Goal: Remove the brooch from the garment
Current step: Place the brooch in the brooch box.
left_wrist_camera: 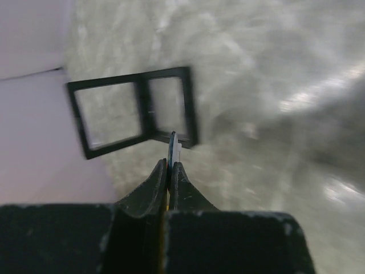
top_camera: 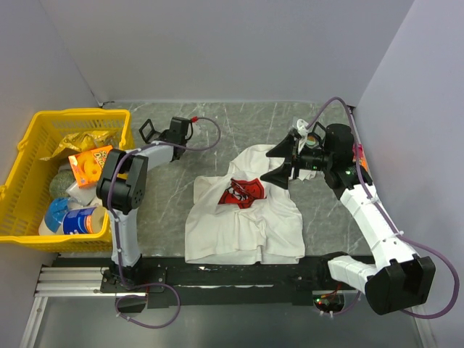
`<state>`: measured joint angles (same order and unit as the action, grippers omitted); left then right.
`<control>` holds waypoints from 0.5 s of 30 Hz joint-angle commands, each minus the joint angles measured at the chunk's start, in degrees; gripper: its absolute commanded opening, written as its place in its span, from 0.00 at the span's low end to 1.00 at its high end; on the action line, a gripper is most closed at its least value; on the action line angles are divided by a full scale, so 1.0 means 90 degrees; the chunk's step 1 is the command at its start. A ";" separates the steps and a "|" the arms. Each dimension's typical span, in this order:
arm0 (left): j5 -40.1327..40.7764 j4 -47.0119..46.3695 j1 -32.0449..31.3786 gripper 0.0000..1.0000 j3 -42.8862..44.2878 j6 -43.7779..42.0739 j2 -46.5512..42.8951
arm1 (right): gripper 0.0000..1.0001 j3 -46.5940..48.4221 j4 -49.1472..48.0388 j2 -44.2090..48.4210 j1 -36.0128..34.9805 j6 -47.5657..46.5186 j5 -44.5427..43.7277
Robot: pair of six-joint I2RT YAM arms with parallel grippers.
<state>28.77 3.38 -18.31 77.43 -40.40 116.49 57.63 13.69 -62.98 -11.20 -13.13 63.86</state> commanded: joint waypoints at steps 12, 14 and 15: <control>0.0768 -0.2084 0.0588 0.01 0.0303 -0.0979 0.0757 | 1.00 -0.0036 -0.0359 -0.0014 0.0073 0.0150 0.0141; 0.0709 -0.2017 0.0647 0.01 0.0420 -0.0892 0.0826 | 1.00 -0.0045 -0.0359 -0.0024 0.0082 0.0159 0.0151; 0.0670 -0.1938 0.0667 0.01 0.0469 -0.0843 0.0885 | 1.00 -0.0045 -0.0369 -0.0024 0.0073 0.0160 0.0161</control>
<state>34.11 -11.79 -13.41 78.91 -47.46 122.45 57.63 12.82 -63.13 -10.98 -12.25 64.14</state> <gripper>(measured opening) 0.034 0.998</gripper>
